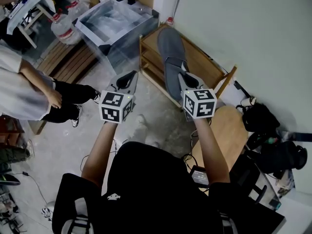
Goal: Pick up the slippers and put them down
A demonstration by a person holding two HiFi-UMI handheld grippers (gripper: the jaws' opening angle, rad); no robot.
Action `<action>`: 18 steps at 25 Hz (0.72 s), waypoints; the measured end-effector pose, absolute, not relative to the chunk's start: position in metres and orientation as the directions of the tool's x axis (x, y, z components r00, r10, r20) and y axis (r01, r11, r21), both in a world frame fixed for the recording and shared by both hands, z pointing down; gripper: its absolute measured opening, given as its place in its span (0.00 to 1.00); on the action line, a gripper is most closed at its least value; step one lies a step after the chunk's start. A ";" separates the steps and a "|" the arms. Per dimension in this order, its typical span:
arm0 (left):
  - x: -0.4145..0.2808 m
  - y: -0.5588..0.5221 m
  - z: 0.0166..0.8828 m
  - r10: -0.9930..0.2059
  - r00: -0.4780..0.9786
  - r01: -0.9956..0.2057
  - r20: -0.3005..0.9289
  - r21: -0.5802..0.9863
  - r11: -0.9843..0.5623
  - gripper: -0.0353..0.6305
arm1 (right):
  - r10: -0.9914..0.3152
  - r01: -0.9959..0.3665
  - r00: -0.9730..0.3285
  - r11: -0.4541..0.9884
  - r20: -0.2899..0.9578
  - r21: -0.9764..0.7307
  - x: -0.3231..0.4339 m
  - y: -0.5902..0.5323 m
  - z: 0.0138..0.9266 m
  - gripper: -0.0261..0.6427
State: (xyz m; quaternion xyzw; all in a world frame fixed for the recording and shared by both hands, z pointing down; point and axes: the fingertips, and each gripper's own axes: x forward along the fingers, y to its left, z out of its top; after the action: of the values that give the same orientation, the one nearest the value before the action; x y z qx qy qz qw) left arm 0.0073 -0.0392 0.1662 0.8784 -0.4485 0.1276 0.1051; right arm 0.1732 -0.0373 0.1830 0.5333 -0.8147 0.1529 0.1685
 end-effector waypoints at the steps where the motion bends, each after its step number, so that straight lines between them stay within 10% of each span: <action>1: 0.007 -0.033 0.167 -0.763 0.563 -0.817 0.319 0.073 -0.573 0.07 | -0.817 -0.920 -0.376 0.385 0.438 -0.072 0.173 -0.031 0.184 0.07; 18: -0.004 0.054 0.183 -0.780 0.526 -0.844 0.339 0.093 -0.529 0.07 | -0.789 -0.897 -0.420 0.437 0.449 -0.072 0.155 0.048 0.196 0.07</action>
State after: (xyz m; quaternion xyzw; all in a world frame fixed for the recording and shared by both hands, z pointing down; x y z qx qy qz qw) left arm -0.0045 0.0539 0.1829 0.8648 -0.4693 0.1289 0.1236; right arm 0.1547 0.0477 0.1963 0.5084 -0.8288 0.1524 0.1774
